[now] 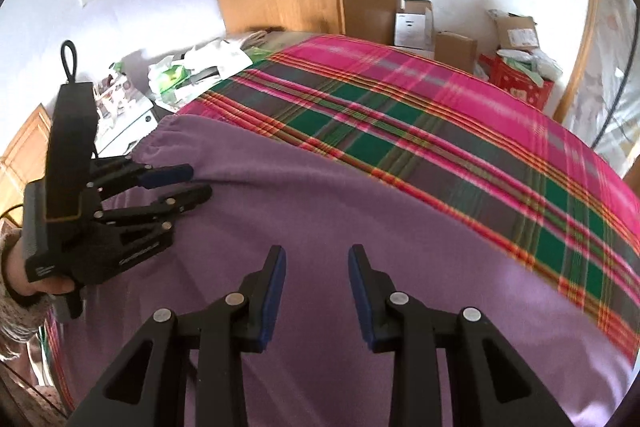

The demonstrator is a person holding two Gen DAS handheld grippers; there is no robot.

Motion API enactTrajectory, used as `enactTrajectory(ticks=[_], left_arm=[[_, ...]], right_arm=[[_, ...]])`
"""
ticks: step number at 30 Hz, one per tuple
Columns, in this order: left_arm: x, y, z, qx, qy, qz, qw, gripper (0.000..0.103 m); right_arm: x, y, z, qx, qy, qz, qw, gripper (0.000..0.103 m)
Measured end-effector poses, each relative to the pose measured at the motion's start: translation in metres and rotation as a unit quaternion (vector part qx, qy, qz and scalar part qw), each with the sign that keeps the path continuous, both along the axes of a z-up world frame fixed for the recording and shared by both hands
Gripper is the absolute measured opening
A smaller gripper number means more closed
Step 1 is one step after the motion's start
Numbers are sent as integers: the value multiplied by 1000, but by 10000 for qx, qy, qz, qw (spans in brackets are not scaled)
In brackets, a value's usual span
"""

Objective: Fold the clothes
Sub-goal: 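Move the left gripper along the waistband toward the garment edge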

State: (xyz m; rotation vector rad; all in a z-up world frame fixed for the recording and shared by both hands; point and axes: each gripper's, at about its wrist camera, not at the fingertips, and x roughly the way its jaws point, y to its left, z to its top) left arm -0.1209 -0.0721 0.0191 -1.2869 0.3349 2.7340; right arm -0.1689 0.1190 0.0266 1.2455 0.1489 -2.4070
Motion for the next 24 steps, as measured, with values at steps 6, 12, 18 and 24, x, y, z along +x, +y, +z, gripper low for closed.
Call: enactTrajectory(ticks=[6,12,18,24], left_arm=[[-4,-7,-1,250,37,149,9996,30],[-18,-20,2,532,-194,-109,9983,30],[-37,-52,21,222,151,42,9996,30],[-63,-73,12,-486,-175,15,9987,30]], right_arm=[[-20,-4,-7,-8,-63,52,10000,33],[-37,-5,-14,71,-110,6,9999,33],[-54,-5,-19,117,-137,-50,9998,33],[-68,-14,-23,209,-175,33,9996,33]])
